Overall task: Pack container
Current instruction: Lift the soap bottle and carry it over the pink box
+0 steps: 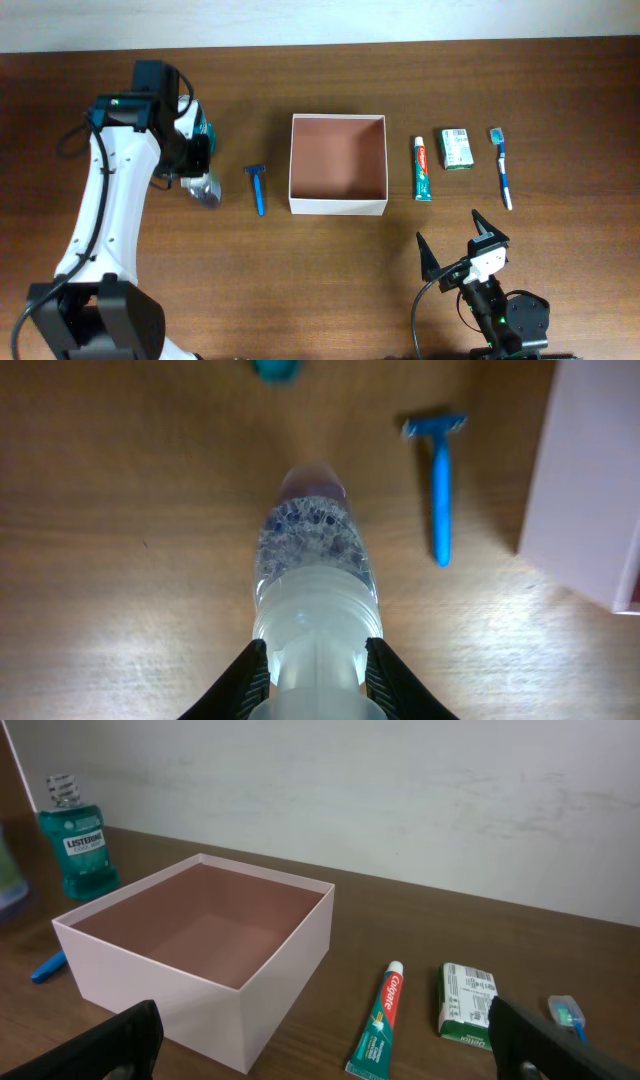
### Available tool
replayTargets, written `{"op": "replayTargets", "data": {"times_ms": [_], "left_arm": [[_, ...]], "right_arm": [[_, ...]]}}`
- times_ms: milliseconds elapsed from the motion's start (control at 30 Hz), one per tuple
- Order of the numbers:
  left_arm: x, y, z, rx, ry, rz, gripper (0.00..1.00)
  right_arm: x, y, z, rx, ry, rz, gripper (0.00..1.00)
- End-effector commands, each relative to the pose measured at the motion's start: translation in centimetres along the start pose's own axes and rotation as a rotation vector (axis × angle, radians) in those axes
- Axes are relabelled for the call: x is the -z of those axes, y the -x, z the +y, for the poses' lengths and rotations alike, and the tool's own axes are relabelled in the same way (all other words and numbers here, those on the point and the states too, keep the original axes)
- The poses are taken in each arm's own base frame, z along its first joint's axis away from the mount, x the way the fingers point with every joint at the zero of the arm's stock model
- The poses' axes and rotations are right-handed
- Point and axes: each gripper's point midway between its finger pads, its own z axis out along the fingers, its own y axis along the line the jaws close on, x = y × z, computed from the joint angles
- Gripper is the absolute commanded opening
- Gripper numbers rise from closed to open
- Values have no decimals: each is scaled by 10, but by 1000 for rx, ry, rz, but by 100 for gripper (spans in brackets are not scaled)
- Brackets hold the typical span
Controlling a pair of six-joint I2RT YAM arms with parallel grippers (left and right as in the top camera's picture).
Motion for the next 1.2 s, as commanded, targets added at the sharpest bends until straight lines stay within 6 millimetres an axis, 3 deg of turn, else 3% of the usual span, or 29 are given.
{"op": "replayTargets", "data": {"times_ms": [0,133,300,433,700,900,1167], "left_arm": [[28,19,-20,-45,-39,-91,22],[52,36,-51,-118,-63,-178,21],[85,58,-104,-230,-118,-329,16],[100,72,-135,-287,-157,-427,16],[116,90,-165,-326,-200,-548,16],[108,93,-178,-339,-233,-541,16],[70,95,-208,-385,-261,-475,17]], "right_arm": [[0,-2,0,-12,-1,2,99],[0,-2,0,-12,-1,2,99],[0,-2,0,-12,-1,2,99],[0,-2,0,-12,-1,2,99],[0,-2,0,-12,-1,2,99],[0,-2,0,-12,-1,2,99],[0,-2,0,-12,-1,2,98]]}}
